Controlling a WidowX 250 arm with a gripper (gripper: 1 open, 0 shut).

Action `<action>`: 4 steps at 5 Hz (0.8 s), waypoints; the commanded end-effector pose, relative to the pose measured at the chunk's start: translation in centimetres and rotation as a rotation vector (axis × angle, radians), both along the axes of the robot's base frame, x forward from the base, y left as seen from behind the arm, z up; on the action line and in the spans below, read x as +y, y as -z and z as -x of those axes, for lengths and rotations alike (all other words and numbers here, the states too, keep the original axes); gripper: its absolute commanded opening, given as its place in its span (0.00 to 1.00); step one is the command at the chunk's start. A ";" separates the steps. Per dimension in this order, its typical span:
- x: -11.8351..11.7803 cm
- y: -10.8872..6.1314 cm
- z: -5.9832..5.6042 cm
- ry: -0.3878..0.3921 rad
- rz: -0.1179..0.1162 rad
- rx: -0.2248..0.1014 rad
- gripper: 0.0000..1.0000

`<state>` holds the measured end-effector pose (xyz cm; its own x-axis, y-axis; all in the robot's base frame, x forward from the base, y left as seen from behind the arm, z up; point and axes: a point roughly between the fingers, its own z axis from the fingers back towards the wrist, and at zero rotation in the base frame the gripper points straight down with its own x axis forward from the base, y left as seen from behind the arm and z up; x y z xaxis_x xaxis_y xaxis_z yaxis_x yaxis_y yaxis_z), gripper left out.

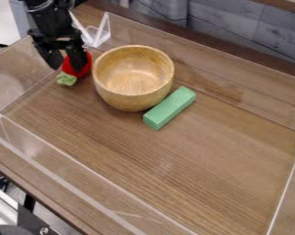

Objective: Move the red fruit to the left

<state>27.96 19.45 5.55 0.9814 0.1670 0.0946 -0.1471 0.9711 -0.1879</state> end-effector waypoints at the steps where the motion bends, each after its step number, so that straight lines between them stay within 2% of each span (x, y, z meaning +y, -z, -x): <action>1: 1.8 -2.1 -0.3 0.006 -0.038 -0.043 0.00; 2: 2.1 -2.7 -0.1 0.014 -0.038 -0.044 0.00; 4: 2.4 -2.6 0.0 -0.035 -0.035 -0.049 0.00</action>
